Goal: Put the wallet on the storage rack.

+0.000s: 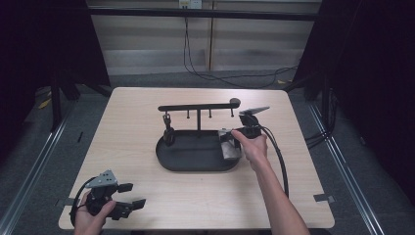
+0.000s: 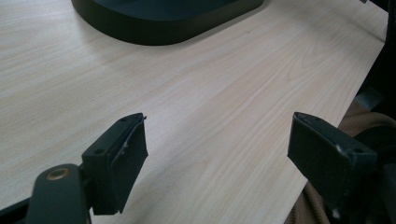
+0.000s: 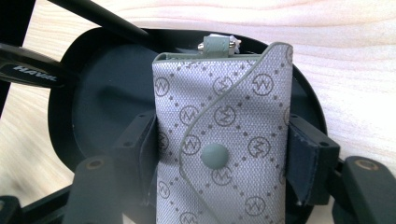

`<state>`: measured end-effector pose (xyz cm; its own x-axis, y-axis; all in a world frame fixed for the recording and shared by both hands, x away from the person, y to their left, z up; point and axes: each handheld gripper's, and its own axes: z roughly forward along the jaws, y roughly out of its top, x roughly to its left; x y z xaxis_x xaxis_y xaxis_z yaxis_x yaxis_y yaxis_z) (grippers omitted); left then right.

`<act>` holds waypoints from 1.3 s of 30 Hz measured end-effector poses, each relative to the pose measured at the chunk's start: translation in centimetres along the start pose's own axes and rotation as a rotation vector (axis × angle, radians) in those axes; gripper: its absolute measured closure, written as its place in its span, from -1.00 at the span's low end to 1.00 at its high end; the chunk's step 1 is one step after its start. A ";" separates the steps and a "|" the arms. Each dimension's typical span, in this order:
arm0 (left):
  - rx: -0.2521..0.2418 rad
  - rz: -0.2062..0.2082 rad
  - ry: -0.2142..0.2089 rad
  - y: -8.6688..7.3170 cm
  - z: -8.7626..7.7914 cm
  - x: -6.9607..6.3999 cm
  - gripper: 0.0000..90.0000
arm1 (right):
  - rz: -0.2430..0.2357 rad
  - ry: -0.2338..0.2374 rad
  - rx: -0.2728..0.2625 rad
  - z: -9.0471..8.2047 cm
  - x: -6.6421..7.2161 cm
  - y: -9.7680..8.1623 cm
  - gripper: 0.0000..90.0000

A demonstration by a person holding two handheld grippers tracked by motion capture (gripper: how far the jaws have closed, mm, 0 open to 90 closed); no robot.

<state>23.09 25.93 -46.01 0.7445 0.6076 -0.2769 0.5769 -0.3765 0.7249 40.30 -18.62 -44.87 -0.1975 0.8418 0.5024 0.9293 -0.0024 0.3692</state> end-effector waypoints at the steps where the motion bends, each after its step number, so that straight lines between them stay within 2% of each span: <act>1: -0.001 0.000 0.001 0.0 0.0 0.0 -0.57 | -0.003 -0.005 -0.003 0.1 0.0 0.0 -0.24; 6: 0.001 0.000 -0.002 0.0 0.0 0.0 -0.57 | 0.000 -0.003 0.006 0.9 0.4 0.0 -0.24; 13: 0.002 0.002 -0.003 0.0 -0.1 0.1 -0.57 | -0.003 -0.021 0.021 2.1 0.0 -0.2 -0.24; 21: 0.001 -0.001 -0.002 0.0 0.0 0.0 -0.57 | -0.028 -0.066 0.016 2.8 0.1 -0.4 -0.28; 28: 0.006 -0.005 0.004 0.0 -0.1 0.2 -0.57 | -0.035 -0.083 0.017 3.1 0.4 -0.4 -0.34; 32: -0.005 -0.011 0.004 0.0 -0.1 0.2 -0.57 | -0.039 -0.099 -0.014 3.0 0.4 -0.5 -0.36; 35: -0.004 -0.011 0.004 0.0 -0.1 0.3 -0.57 | -0.046 -0.090 -0.015 2.6 0.4 -0.5 -0.37; 39: -0.009 -0.019 0.003 0.0 -0.1 0.2 -0.57 | -0.069 -0.069 -0.046 1.9 0.5 -0.6 -0.41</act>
<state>23.18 26.13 -45.97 0.7325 0.6164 -0.2890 0.5879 -0.3588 0.7250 40.27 -17.16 -46.32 -0.2375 0.8759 0.4201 0.8986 0.0339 0.4374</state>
